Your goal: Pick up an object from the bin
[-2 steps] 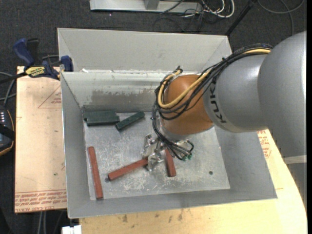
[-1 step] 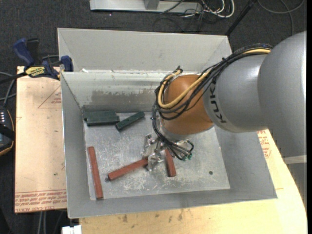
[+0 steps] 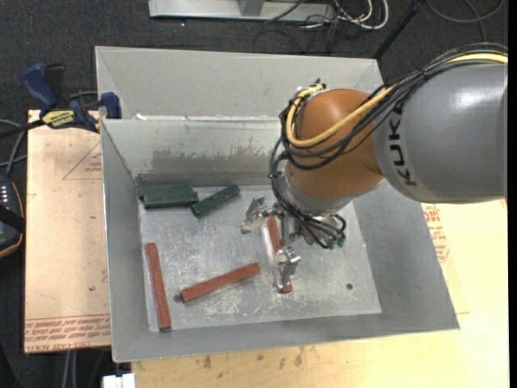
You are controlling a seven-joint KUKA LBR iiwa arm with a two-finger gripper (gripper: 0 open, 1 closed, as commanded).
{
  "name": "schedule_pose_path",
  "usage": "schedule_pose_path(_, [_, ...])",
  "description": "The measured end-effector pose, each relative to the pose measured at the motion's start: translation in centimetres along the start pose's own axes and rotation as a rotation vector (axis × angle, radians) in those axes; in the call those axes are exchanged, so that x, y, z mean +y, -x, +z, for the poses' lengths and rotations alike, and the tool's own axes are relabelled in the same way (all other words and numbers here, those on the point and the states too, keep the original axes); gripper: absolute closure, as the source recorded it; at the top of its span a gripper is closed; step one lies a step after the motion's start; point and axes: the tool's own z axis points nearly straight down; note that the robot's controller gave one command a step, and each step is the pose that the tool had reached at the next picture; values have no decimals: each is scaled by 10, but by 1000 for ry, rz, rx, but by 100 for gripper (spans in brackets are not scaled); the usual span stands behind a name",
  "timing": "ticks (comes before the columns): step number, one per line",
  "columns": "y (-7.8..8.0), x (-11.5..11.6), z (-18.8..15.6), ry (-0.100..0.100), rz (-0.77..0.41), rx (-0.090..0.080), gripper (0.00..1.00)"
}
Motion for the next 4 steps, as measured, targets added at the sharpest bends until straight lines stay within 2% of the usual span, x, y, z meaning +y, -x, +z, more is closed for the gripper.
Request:
schedule_pose_path(1, [1,-4,-60,-1,-18,-1,0])
schedule_pose_path(2, [4,2,-58,-7,-58,-20,0])
schedule_pose_path(3, [-8,-2,9,-2,-35,-7,0])
schedule_pose_path(4, [10,8,83,-3,-521,-2,100])
